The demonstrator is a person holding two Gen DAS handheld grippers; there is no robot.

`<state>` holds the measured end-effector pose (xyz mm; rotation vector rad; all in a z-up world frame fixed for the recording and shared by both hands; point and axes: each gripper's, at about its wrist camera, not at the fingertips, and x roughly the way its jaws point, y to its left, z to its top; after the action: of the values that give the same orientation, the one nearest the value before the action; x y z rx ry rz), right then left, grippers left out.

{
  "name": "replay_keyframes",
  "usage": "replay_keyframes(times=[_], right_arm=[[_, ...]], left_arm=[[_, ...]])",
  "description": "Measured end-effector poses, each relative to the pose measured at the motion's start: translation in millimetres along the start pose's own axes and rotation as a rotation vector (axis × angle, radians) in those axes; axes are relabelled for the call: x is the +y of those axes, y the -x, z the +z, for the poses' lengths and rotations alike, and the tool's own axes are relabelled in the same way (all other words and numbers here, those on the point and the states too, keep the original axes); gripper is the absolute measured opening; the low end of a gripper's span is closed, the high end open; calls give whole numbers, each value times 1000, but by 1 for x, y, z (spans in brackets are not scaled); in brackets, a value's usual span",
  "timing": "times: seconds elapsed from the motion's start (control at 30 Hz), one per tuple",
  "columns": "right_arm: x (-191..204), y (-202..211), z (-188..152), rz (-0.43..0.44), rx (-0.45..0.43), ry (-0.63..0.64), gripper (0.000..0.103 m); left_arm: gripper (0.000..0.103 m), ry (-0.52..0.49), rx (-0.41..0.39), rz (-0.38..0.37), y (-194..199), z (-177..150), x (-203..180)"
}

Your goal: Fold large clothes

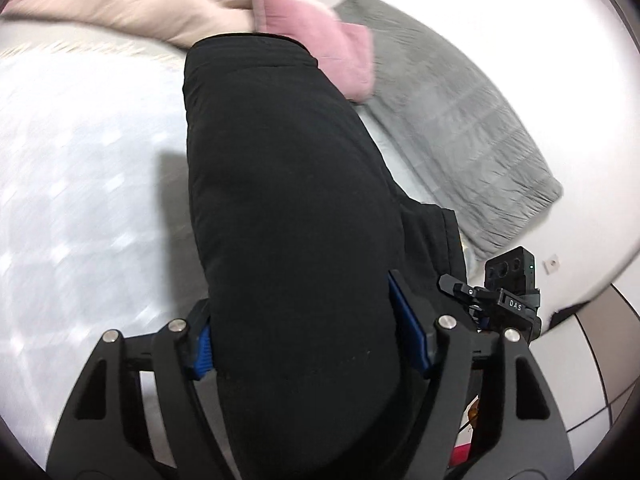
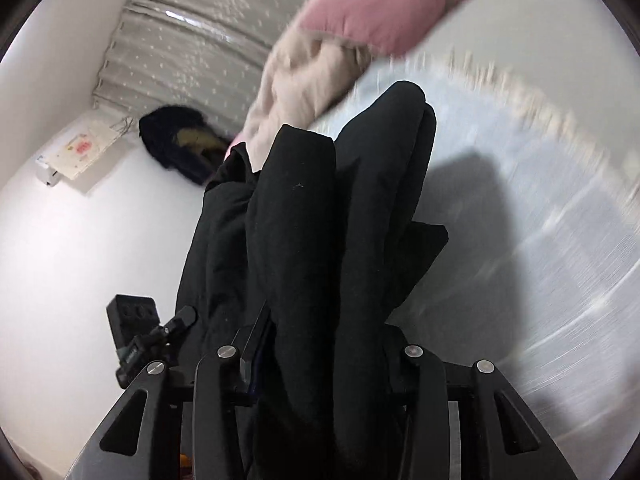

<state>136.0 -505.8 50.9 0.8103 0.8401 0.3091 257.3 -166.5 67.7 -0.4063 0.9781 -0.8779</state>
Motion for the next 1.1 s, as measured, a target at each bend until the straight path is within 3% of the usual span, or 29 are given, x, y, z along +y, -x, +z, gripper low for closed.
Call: replay_keyframes(times=[0.07, 0.13, 0.2, 0.27, 0.3, 0.33, 0.43, 0.6, 0.67, 0.73, 0.83, 0.9, 0.93, 1.1], right_arm=[[-1, 26, 20, -40, -54, 16, 41], [-8, 47, 39, -98, -104, 24, 44], [-24, 59, 52, -202, -127, 29, 54], [-50, 63, 60, -313, -137, -30, 56], [-63, 65, 60, -378, -142, -60, 58], [-73, 71, 56, -427, -159, -69, 58], [-77, 87, 37, -405, -196, -45, 57], [-31, 80, 3, -421, -204, 112, 58], [-28, 73, -11, -431, -196, 159, 57], [-37, 63, -24, -502, -160, 165, 57], [-64, 51, -31, -518, -128, 101, 59], [-65, 57, -40, -490, -146, 67, 62], [-58, 62, -44, -515, -158, 75, 62], [-20, 85, -69, -677, -210, 122, 68]], left_arm=[[75, -30, 8, -42, -26, 20, -16], [83, -60, 24, -28, -57, 36, -23], [86, -81, 67, 65, -88, 42, -18], [85, -78, 89, 220, -105, 42, -10], [85, -81, 93, 255, -108, 39, -7], [85, -95, 84, 240, -105, 33, -7], [85, -171, 35, 198, -87, 13, -19], [85, -275, 12, 85, -71, -16, -55], [85, -339, 29, 115, -76, -35, -63], [85, -366, 80, 193, -93, -51, -58], [85, -264, 124, 189, -104, -66, -30], [85, -190, 120, 170, -95, -68, -26], [85, -189, 110, 187, -87, -69, -31], [87, -264, 46, 354, -53, -77, -70]])
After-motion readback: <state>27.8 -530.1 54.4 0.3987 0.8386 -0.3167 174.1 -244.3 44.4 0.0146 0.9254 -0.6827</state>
